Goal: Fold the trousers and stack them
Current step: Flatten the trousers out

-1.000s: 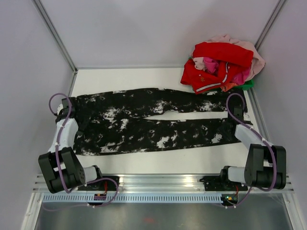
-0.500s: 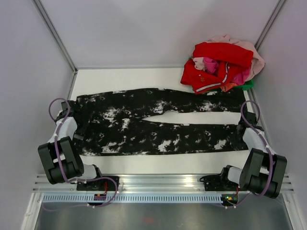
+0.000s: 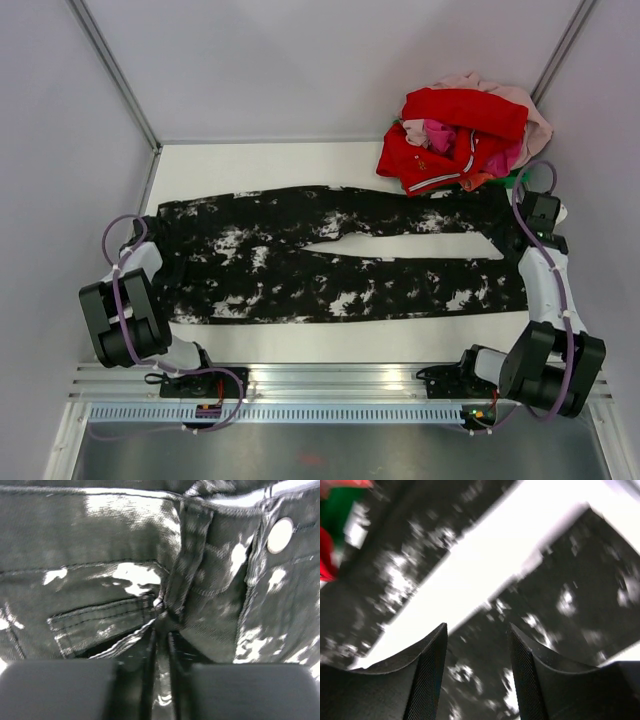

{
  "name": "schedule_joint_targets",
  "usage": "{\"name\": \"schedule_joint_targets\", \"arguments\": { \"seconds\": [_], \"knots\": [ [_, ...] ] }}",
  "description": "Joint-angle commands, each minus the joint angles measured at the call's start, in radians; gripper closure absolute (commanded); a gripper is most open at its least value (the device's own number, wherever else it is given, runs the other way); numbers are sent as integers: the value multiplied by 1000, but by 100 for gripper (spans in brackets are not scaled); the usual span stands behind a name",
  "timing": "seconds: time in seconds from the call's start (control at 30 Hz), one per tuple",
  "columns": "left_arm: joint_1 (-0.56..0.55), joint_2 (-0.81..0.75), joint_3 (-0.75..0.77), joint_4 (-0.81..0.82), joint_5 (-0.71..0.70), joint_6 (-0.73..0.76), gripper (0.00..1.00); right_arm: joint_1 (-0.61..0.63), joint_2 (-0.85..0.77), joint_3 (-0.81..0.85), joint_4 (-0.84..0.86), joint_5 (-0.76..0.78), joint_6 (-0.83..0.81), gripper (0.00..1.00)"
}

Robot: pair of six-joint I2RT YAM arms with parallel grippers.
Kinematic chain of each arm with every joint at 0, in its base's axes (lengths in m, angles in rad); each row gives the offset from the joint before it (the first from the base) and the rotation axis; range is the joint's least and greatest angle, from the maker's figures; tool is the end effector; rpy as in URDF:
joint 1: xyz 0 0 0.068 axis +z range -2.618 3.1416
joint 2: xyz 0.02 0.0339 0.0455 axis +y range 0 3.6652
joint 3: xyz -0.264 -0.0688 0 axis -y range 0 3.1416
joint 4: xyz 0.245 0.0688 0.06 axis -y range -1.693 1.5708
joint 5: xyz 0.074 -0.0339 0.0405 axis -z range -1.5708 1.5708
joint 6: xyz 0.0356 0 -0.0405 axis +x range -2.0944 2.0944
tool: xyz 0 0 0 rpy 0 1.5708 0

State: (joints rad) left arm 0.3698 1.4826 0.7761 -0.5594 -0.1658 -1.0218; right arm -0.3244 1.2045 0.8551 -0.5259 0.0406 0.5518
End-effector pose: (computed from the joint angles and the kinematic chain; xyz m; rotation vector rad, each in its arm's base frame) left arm 0.2355 0.0976 0.1590 -1.8218 2.1257 0.0826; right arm 0.2331 -0.0799 0.2484 1.0538 2.2071 0.0512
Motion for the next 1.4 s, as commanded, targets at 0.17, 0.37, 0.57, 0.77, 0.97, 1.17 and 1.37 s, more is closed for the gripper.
{"name": "schedule_joint_targets", "arguments": {
  "seconds": [0.17, 0.37, 0.57, 0.77, 0.97, 1.17, 1.37],
  "knots": [
    [32, 31, -40, -99, -103, -132, 97, 5, 202, 64, 194, -36, 10, 43],
    [138, 13, 26, -116, -133, -28, 95, 16, 364, 114, 333, -105, 13, 45],
    [179, 10, 91, -134, -172, 49, 95, 21, 444, 180, 388, -84, 17, 46],
    [179, -57, 74, -34, -49, 202, 35, 48, 522, 264, 380, -47, 42, 42],
    [178, -212, 153, -71, -34, 305, 10, 53, 586, 257, 273, 73, 94, 35],
    [178, -334, 186, -106, 26, 335, 7, 53, 549, 188, 297, 140, 149, 31],
    [176, -376, 155, -111, 192, 336, 7, 53, 595, 185, 348, 162, 180, 31]
  ]
}}
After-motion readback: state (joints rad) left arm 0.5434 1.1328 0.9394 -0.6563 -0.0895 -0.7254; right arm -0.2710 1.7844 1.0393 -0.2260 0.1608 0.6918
